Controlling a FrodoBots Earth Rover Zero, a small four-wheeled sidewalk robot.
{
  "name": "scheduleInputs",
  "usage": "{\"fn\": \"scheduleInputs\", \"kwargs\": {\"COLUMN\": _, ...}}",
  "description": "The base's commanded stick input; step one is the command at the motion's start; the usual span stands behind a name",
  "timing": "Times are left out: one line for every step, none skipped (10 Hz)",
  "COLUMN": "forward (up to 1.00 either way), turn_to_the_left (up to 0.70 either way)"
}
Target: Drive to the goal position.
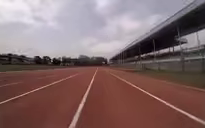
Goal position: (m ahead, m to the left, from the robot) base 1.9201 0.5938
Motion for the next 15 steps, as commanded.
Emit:
{"fn": "scheduleInputs", "kwargs": {"forward": 0.45, "turn_to_the_left": 0.01}}
{"fn": "scheduleInputs", "kwargs": {"forward": 0.45, "turn_to_the_left": 0.01}}
{"fn": "scheduleInputs", "kwargs": {"forward": 0.45, "turn_to_the_left": 0.01}}
{"fn": "scheduleInputs", "kwargs": {"forward": 0.45, "turn_to_the_left": 0.01}}
{"fn": "scheduleInputs", "kwargs": {"forward": 0.45, "turn_to_the_left": 0.01}}
{"fn": "scheduleInputs", "kwargs": {"forward": 0.45, "turn_to_the_left": 0.01}}
{"fn": "scheduleInputs", "kwargs": {"forward": 0.45, "turn_to_the_left": 0.01}}
{"fn": "scheduleInputs", "kwargs": {"forward": 0.45, "turn_to_the_left": 0.01}}
{"fn": "scheduleInputs", "kwargs": {"forward": 0.45, "turn_to_the_left": 0.01}}
{"fn": "scheduleInputs", "kwargs": {"forward": 0.45, "turn_to_the_left": 0.01}}
{"fn": "scheduleInputs", "kwargs": {"forward": 0.45, "turn_to_the_left": 0.01}}
{"fn": "scheduleInputs", "kwargs": {"forward": 0.45, "turn_to_the_left": 0.01}}
{"fn": "scheduleInputs", "kwargs": {"forward": 0.45, "turn_to_the_left": 0.01}}
{"fn": "scheduleInputs", "kwargs": {"forward": 0.45, "turn_to_the_left": 0.01}}
{"fn": "scheduleInputs", "kwargs": {"forward": 0.45, "turn_to_the_left": 0.01}}
